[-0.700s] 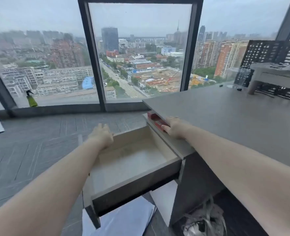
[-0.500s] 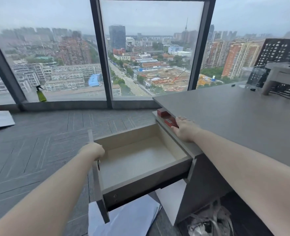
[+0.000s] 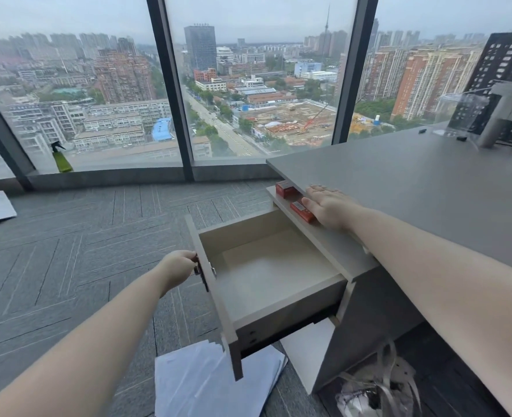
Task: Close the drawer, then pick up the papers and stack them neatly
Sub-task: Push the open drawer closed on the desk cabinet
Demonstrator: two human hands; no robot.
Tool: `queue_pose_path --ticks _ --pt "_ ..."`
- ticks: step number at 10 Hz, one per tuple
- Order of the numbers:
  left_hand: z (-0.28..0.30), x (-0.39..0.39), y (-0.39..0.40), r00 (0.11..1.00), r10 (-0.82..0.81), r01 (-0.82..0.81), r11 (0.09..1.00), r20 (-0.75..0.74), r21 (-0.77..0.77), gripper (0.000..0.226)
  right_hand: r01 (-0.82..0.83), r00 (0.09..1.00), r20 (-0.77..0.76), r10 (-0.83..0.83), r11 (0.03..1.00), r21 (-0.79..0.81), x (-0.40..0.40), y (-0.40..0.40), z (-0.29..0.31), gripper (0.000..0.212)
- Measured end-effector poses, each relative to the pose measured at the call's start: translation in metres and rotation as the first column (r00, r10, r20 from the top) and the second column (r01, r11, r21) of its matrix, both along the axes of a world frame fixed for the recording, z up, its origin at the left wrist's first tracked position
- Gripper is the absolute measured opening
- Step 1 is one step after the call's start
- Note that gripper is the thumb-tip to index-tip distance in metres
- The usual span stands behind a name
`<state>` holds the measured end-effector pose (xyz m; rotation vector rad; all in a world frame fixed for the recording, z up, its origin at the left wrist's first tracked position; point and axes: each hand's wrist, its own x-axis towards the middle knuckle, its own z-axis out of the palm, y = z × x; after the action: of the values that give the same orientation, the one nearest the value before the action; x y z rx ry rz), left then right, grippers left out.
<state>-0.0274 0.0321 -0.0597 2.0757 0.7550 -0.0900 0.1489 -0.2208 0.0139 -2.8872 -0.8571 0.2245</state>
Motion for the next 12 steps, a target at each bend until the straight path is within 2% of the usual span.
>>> queue_pose_path --ticks 2,6,7,8,10,12 --pt "-0.026 0.059 -0.029 0.990 -0.137 0.139 0.989 0.047 -0.044 0.062 -0.031 1.000 -0.005 0.031 0.999 0.029 0.008 0.000 0.001 0.060" --pt "-0.045 0.132 -0.094 0.959 -0.275 0.271 0.961 0.064 0.060 0.070 -0.062 0.998 -0.024 0.065 0.995 0.080 0.019 0.002 0.001 0.062" --pt "-0.048 0.148 -0.109 0.956 -0.281 0.276 0.959 0.084 0.070 0.065 -0.064 0.998 -0.016 0.066 0.994 0.086 0.024 0.003 0.000 0.061" --pt "-0.049 0.162 -0.122 0.950 -0.283 0.264 0.954 0.130 0.144 0.052 -0.067 0.998 -0.013 0.069 0.994 0.092 0.026 0.003 -0.001 0.061" --pt "-0.051 0.163 -0.114 0.906 -0.423 0.407 0.862 -0.014 0.303 0.070 -0.066 0.998 -0.014 0.068 0.993 0.102 0.027 0.000 -0.003 0.061" --pt "-0.063 0.164 -0.112 0.925 -0.380 0.310 0.762 0.006 0.569 0.044 -0.070 0.997 -0.012 0.071 0.992 0.107 0.024 -0.001 0.000 0.061"
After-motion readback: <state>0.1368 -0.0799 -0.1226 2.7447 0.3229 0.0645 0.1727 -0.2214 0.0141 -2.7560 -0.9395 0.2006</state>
